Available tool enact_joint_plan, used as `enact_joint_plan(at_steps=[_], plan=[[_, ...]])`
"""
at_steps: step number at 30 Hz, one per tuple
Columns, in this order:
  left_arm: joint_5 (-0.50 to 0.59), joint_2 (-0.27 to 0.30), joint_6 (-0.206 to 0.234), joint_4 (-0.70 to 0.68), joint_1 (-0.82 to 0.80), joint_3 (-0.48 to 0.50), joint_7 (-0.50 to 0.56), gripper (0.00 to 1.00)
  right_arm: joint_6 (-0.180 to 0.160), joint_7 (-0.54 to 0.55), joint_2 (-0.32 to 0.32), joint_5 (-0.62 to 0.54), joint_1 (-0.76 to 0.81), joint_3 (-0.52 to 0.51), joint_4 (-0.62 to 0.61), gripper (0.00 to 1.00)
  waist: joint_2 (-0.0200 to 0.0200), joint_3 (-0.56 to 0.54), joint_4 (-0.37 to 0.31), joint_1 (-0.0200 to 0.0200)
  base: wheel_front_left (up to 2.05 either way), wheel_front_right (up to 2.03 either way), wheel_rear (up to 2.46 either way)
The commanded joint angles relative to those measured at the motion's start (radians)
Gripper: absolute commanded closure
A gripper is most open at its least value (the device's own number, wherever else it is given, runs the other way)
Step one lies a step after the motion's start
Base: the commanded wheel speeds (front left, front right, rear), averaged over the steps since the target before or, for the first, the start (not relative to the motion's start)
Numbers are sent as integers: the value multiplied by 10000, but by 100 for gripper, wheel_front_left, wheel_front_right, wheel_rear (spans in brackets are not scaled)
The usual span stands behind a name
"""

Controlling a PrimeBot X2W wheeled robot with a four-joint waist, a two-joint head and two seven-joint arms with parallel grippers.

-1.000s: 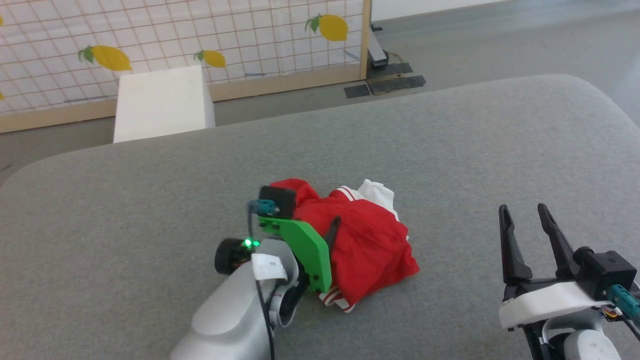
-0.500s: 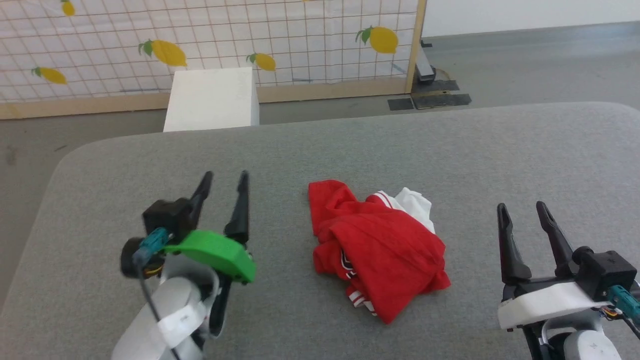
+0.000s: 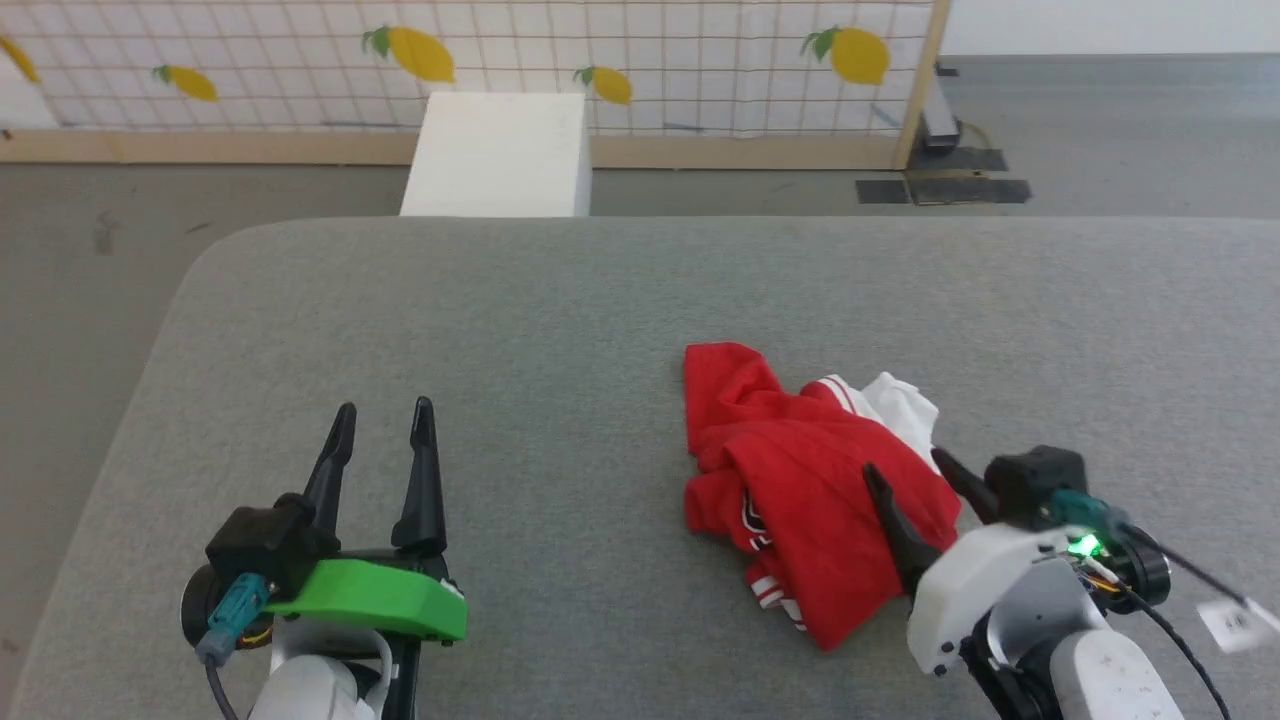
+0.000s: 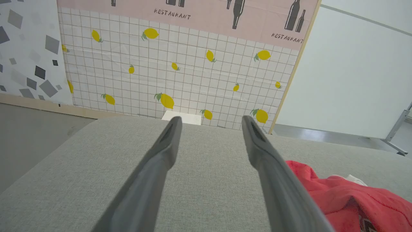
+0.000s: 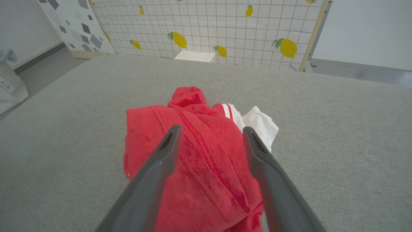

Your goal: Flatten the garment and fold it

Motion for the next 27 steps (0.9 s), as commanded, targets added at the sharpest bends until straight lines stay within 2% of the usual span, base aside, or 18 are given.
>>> enact_joint_plan(at_steps=[1, 7, 8, 9, 10, 17, 23, 27], plan=[[175, -151, -165, -68, 174, 181, -34, 0, -15, 661, -12, 12, -255, 15, 171, 0, 0, 184, 341, 0, 0, 0, 0], [602, -588, -697, 60, 195, 605, -35, 0, -15, 3492, -12, -60, -717, 53, 926, 0, 0, 316, 690, 0, 0, 0, 0], [638, -630, -747, 86, 179, 643, -35, 0, -15, 3745, -12, -57, -764, 110, 927, 13, 0, 331, 722, 0, 0, 0, 0], [688, -673, -805, 121, 156, 676, -35, 0, -15, 3920, -12, -69, -819, 195, 860, 75, 0, 349, 763, 0, 0, 0, 0], [716, -704, -847, 143, 136, 705, -35, 0, -15, 3975, -12, -37, -847, 280, 772, 100, 0, 358, 790, 0, 0, 0, 0], [878, -817, -1058, 186, 95, 963, -35, 0, -15, 3782, -12, 481, -906, 1003, -413, 100, 0, 312, 775, 0, 0, 0, 0], [983, -841, -1151, 145, 104, 1129, -35, 0, -15, 3257, -12, 1000, -1626, 1820, -1756, 100, 0, 153, 528, 0, 0, 0, 0], [979, -846, -1195, 135, 130, 1155, -35, 0, -15, 3019, -61, 1210, -2171, 1957, -2596, 100, 0, 21, 387, 0, 0, 0, 0]])
